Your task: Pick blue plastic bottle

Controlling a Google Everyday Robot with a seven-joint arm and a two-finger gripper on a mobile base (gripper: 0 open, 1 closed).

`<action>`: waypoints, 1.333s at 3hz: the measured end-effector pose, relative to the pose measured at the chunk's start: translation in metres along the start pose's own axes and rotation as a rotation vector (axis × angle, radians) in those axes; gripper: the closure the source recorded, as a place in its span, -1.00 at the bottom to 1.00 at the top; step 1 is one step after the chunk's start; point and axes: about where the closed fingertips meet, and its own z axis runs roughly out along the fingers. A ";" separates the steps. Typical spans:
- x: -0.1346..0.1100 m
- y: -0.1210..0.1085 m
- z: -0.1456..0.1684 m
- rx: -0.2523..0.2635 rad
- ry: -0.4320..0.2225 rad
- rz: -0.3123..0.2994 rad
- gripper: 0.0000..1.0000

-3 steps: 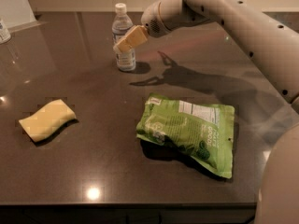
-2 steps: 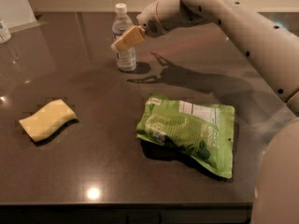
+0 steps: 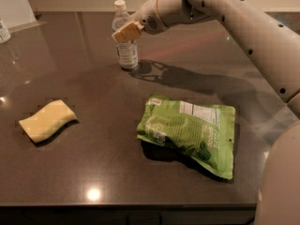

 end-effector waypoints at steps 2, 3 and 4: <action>-0.026 0.020 -0.042 -0.036 -0.087 -0.018 1.00; -0.047 0.038 -0.072 -0.072 -0.125 -0.055 1.00; -0.066 0.060 -0.095 -0.131 -0.155 -0.092 1.00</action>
Offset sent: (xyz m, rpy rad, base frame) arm -0.0596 -0.0352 0.0808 0.1474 -0.0633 0.0775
